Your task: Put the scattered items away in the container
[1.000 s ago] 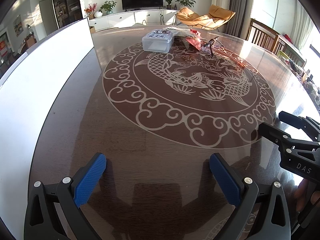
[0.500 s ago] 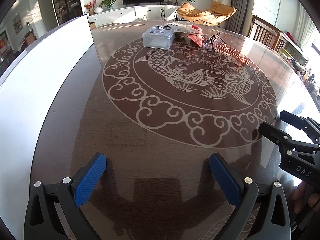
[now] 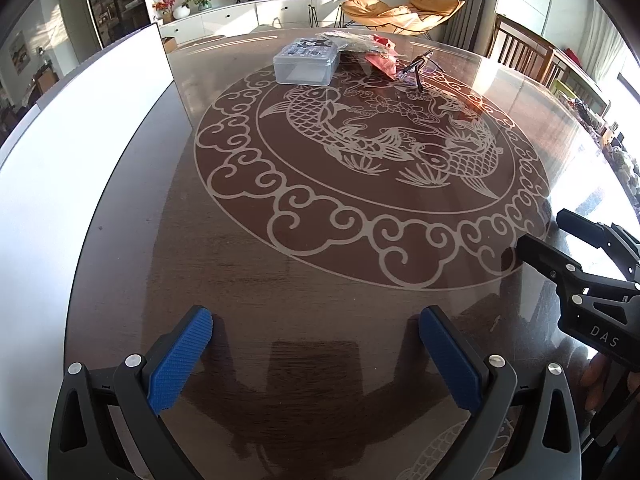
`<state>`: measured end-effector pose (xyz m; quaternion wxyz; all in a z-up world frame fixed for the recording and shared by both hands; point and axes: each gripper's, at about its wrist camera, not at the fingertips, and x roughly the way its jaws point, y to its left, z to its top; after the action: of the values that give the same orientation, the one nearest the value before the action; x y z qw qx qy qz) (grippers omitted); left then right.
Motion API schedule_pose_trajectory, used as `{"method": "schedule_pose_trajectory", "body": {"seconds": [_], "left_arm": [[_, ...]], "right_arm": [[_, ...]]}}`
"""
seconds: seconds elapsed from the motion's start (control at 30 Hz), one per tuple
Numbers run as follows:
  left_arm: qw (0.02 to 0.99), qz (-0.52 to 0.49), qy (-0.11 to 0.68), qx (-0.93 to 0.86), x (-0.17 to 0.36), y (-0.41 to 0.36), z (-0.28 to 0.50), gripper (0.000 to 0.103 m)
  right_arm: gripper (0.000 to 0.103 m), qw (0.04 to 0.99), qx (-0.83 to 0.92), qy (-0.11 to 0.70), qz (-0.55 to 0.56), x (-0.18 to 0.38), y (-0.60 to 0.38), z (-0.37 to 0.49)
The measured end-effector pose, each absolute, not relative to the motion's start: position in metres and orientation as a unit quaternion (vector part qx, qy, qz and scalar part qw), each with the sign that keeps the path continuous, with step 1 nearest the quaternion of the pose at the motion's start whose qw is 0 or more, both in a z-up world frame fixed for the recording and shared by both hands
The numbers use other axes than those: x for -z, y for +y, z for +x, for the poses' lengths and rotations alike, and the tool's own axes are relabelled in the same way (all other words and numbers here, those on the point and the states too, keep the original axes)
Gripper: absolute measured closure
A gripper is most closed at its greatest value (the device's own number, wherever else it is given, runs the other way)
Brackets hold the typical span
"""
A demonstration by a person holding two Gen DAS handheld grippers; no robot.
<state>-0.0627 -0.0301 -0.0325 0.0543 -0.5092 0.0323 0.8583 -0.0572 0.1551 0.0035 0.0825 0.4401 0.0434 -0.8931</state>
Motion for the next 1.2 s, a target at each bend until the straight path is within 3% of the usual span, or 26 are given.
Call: {"method": "schedule_pose_trajectory", "body": {"seconds": [1.07,1.2], "left_arm": [[0.08,-0.507,0.047,-0.857,0.032,-0.044,-0.06,0.0],[0.074,-0.505,0.045,-0.858,0.032,-0.043,-0.061,0.0]], "right_arm": [[0.026,0.083,0.893,0.043,0.44,-0.004,0.155,-0.057],[0.026,0.091,0.889,-0.006,0.45,-0.008,0.165,-0.088]]}}
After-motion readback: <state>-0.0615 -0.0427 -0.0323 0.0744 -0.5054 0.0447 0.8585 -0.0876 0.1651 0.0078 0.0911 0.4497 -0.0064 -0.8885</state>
